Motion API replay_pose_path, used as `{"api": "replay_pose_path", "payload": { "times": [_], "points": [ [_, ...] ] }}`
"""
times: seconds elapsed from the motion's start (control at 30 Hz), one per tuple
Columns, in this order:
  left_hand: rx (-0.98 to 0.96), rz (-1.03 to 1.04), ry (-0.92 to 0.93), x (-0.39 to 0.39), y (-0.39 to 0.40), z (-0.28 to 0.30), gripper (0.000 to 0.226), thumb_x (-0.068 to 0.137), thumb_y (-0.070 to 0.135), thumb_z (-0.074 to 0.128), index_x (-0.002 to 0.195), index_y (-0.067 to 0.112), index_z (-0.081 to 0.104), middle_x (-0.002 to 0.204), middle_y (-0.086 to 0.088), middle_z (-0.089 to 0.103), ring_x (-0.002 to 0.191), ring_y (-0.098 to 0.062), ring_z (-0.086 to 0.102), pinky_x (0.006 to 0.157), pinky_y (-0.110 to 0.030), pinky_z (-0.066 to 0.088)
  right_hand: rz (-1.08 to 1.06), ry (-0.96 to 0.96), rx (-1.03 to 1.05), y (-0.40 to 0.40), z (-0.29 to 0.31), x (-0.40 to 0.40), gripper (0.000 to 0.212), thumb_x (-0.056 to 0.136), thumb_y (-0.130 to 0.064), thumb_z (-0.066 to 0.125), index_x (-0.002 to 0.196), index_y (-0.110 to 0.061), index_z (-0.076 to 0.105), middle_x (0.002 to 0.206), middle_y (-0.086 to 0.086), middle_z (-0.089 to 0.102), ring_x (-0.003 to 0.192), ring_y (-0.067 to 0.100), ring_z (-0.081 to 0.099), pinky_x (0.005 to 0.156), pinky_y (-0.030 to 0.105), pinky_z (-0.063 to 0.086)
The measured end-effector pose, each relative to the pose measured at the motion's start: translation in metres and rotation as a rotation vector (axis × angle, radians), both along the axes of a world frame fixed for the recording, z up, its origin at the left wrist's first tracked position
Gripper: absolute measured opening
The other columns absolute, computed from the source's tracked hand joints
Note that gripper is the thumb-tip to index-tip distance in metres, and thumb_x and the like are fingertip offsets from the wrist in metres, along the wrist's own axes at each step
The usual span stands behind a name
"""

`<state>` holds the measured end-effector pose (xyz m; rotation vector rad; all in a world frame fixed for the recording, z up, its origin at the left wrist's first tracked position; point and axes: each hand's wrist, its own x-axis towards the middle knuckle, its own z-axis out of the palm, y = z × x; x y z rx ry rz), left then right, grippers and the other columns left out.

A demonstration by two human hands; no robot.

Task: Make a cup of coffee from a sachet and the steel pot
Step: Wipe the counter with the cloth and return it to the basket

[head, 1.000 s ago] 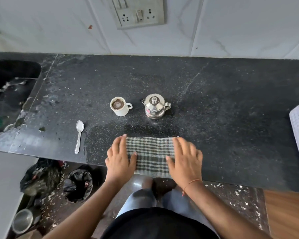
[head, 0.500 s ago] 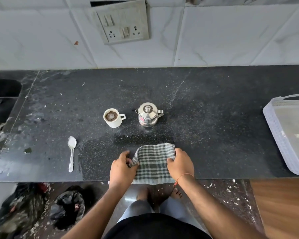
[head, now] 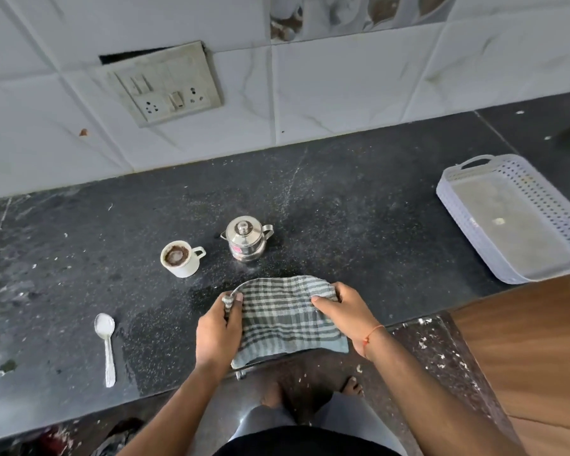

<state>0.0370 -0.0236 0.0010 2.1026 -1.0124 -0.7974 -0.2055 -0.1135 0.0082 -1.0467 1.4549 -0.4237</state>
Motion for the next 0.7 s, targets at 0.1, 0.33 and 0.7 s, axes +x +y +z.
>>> {"api": "replay_pose_path", "payload": {
  "times": [0.1,0.33,0.7],
  "points": [
    [-0.024,-0.053,0.037,-0.017,-0.025,0.007,0.028,0.111,0.046,0.055,0.094,0.028,0.068,0.083,0.007,0.076,0.078,-0.010,0.070,0.069,-0.036,0.055,-0.092,-0.108,-0.019,-0.008,0.010,-0.026,0.017,0.098,-0.026,0.077,0.112,-0.018,0.072,0.109,0.002,0.081,0.101,0.020,0.079,0.096,0.052,0.063],
    [-0.127,-0.199,0.107,-0.086,-0.091,0.020,0.048,0.106,0.048,0.063,0.083,0.007,0.057,0.065,0.007,0.059,0.059,-0.008,0.051,0.057,-0.038,0.047,-0.282,-0.227,-0.096,-0.022,0.034,-0.118,0.021,0.099,-0.017,0.076,0.118,-0.013,0.068,0.114,0.004,0.081,0.105,0.023,0.079,0.097,0.052,0.063],
    [-0.215,-0.299,0.471,-0.273,-0.190,0.060,0.016,0.106,0.035,0.073,0.105,0.022,0.081,0.087,-0.026,0.073,0.081,-0.030,0.069,0.080,-0.059,0.064,-0.548,-0.412,-0.130,-0.053,0.062,-0.308,0.033,0.099,-0.010,0.074,0.131,-0.009,0.063,0.120,0.015,0.079,0.111,0.036,0.077,0.101,0.060,0.059]
  ]
}}
